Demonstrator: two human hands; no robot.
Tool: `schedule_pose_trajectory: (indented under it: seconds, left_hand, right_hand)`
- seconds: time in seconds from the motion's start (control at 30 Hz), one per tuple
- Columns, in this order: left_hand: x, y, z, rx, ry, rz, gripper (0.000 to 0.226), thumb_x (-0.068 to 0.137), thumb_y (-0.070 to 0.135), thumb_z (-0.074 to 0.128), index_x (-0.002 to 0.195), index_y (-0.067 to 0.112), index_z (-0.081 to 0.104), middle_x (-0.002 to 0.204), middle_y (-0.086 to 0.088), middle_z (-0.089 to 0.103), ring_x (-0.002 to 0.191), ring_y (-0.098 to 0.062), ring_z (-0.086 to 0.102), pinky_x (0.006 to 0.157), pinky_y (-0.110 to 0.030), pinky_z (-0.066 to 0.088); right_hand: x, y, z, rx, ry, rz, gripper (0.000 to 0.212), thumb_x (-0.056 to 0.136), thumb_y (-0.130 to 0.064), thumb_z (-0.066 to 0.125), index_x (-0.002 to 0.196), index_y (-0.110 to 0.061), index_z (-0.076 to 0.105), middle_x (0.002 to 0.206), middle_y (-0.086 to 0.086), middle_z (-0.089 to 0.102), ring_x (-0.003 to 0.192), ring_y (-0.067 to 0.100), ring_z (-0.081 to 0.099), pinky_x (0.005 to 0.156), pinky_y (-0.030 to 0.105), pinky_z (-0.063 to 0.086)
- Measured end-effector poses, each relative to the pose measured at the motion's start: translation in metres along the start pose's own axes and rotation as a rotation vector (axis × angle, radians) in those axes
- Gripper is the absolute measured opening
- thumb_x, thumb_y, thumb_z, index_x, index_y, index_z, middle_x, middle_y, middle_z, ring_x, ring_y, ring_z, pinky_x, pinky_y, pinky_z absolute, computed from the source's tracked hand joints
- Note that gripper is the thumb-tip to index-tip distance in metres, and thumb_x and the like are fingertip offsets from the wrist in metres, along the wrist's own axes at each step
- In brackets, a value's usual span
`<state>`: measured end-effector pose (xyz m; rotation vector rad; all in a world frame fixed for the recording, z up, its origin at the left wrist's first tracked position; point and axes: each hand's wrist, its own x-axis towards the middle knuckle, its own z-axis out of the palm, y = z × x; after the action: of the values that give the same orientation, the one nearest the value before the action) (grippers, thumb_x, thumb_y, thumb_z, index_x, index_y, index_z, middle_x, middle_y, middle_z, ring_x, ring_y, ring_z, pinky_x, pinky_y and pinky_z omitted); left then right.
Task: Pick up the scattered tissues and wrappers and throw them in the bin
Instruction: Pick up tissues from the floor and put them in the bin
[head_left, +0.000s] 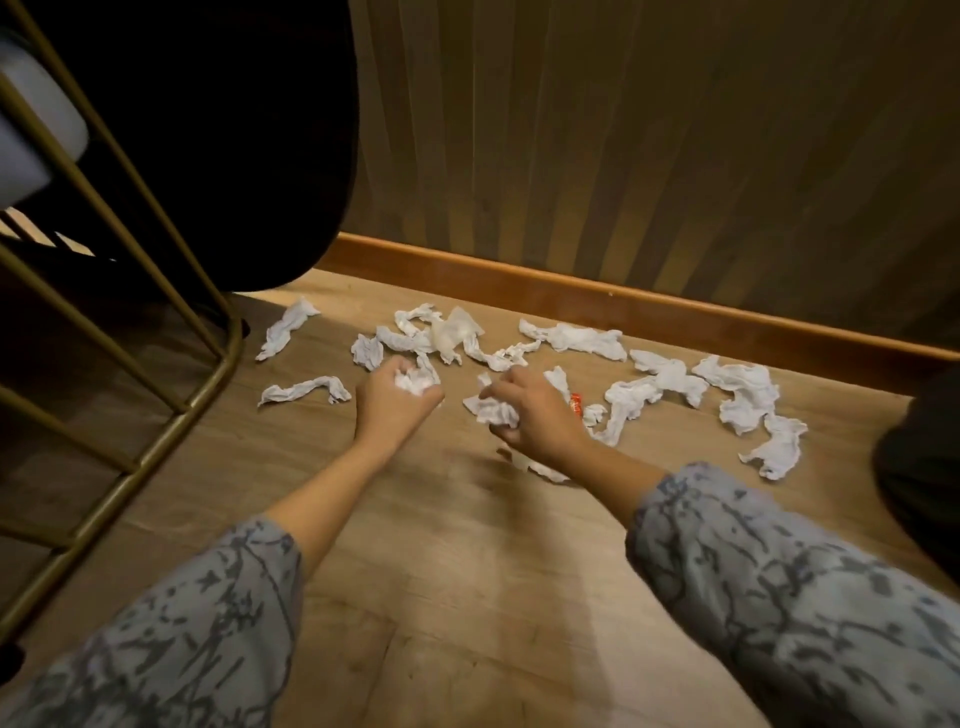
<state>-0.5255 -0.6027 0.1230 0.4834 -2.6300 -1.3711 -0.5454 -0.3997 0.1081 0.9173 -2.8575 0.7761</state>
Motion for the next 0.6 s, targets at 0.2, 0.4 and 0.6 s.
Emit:
schedule_pose_trajectory:
  seconds: [0.2,0.4,0.6]
  left_hand:
    - [0.022,0.119,-0.026,0.155,-0.135,0.356,0.025,0.081,0.023,0.073,0.106,0.022,0.07,0.101,0.012,0.065,0.097,-0.007,0.06,0.083,-0.023,0.047]
    - [-0.002,0.234,-0.007,0.449,-0.353,0.574,0.026,0.087,0.041,0.067,0.1,0.02,0.076,0.091,0.008,0.072,0.083,-0.009,0.065,0.076,-0.027,0.055]
    - [-0.04,0.315,0.078,0.292,-0.389,0.544,0.06,0.084,0.066,0.051,0.073,0.01,0.072,0.07,-0.003,0.068,0.069,-0.017,0.065,0.066,-0.029,0.053]
  right_hand:
    - [0.034,0.012,-0.151,-0.401,-0.031,-0.363,0.042,0.078,-0.021,0.079,0.116,-0.016,0.063,0.115,0.012,0.057,0.103,0.027,0.052,0.079,0.035,0.053]
    - [0.003,0.039,-0.263,-0.454,0.083,-0.332,0.049,0.068,-0.015,0.087,0.112,-0.014,0.066,0.113,0.014,0.061,0.101,0.03,0.057,0.075,0.038,0.059]
    - [-0.089,0.092,-0.33,-0.305,0.28,-0.13,0.032,0.076,-0.021,0.078,0.105,-0.016,0.067,0.104,0.004,0.062,0.095,0.018,0.055,0.073,0.034,0.055]
